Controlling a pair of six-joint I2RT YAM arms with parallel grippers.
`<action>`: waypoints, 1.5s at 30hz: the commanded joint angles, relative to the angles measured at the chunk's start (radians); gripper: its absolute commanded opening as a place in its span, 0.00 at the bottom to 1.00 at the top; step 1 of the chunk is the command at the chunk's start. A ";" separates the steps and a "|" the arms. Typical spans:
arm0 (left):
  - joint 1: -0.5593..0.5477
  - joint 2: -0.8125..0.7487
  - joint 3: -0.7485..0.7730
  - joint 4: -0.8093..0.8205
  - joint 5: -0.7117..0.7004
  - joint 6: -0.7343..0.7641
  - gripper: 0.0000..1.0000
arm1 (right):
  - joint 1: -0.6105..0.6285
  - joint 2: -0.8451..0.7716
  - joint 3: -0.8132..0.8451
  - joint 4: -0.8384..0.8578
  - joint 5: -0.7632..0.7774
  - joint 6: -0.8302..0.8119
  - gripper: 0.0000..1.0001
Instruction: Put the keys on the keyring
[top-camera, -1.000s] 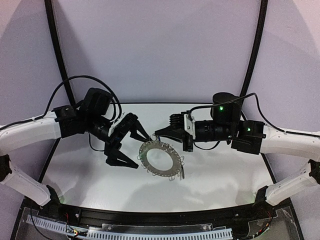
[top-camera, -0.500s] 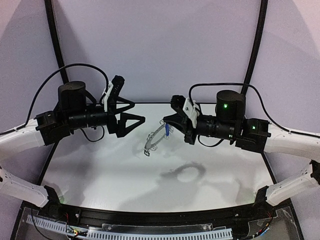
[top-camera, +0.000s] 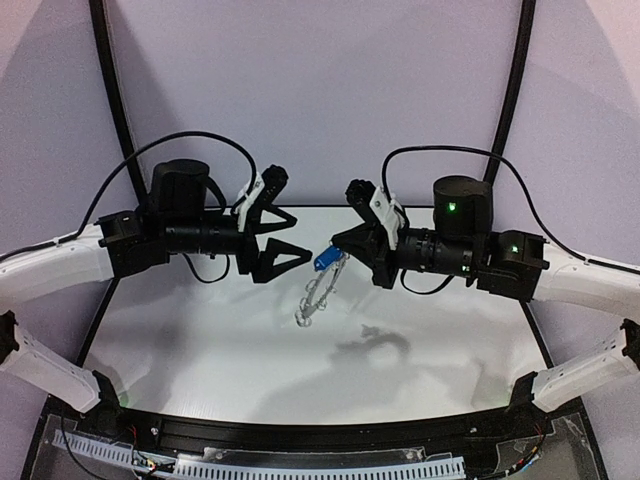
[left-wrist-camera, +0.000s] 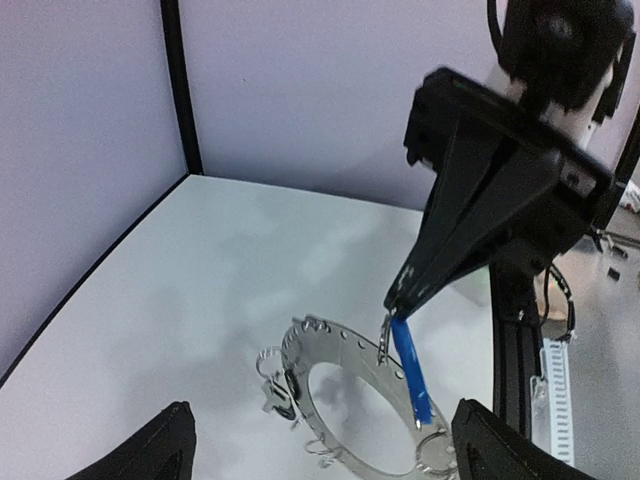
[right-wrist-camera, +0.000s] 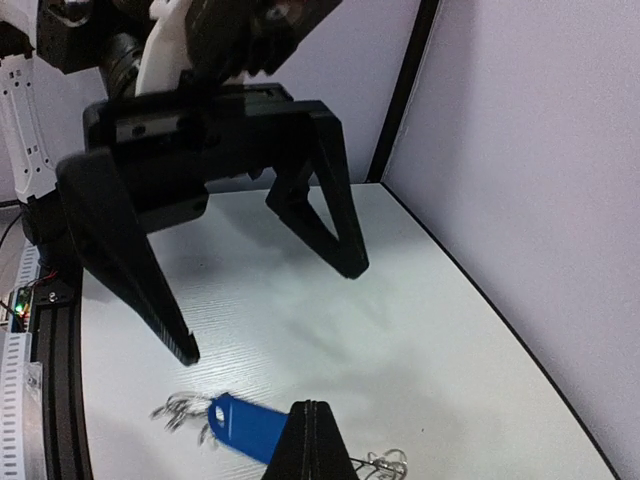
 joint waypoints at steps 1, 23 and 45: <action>-0.027 0.018 -0.007 -0.011 -0.091 0.143 0.88 | -0.007 -0.030 0.059 -0.019 0.018 0.078 0.00; -0.052 0.108 0.038 0.084 -0.108 0.102 0.66 | -0.006 -0.006 0.067 0.031 -0.026 0.176 0.00; -0.052 0.144 0.105 0.021 -0.005 0.126 0.22 | -0.006 0.021 0.086 -0.012 -0.062 0.143 0.00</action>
